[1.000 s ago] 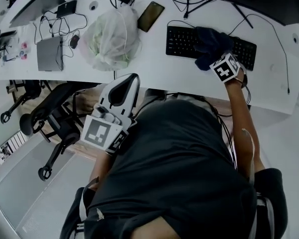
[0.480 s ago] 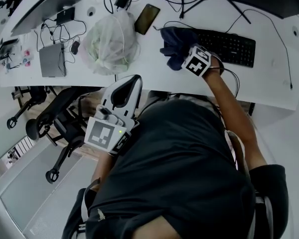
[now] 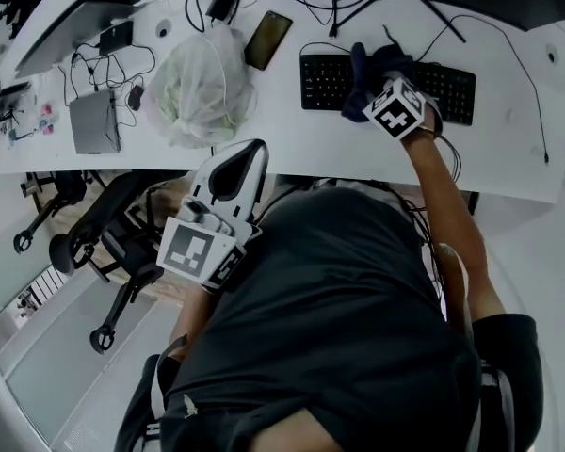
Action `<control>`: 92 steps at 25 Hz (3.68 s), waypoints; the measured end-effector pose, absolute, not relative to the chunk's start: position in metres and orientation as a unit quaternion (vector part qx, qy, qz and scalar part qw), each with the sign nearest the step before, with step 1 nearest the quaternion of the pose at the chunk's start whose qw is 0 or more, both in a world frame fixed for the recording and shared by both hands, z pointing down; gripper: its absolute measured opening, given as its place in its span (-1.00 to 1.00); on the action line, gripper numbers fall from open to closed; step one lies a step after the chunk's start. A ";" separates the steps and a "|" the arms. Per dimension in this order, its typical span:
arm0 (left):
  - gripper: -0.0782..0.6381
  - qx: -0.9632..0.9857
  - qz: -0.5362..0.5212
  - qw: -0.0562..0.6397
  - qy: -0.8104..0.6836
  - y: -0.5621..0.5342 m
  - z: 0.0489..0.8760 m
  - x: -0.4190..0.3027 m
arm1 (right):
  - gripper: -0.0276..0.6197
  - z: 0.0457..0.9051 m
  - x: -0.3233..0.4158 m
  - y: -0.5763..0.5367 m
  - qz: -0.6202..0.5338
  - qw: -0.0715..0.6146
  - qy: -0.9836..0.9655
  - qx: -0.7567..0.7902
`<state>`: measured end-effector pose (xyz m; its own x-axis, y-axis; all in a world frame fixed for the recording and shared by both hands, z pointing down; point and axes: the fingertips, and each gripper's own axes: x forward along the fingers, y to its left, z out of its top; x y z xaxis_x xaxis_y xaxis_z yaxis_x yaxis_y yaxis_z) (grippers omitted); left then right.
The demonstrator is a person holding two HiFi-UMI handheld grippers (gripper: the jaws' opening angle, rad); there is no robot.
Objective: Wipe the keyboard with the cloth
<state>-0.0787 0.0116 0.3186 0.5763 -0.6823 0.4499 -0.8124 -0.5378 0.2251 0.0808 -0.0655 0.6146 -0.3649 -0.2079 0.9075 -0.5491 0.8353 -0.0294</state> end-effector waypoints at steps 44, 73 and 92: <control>-0.78 0.865 0.170 0.207 -0.424 0.014 0.324 -0.083 | -0.70 0.622 0.311 -0.053 0.292 0.532 -0.681 0.410; -0.78 0.870 0.181 0.191 -0.417 0.026 0.320 -0.073 | -0.70 0.625 0.180 -0.026 0.306 0.479 -0.769 0.293; -0.78 0.873 0.173 0.198 -0.411 0.046 0.324 -0.071 | -0.70 0.623 0.247 -0.022 0.329 0.464 -0.727 0.384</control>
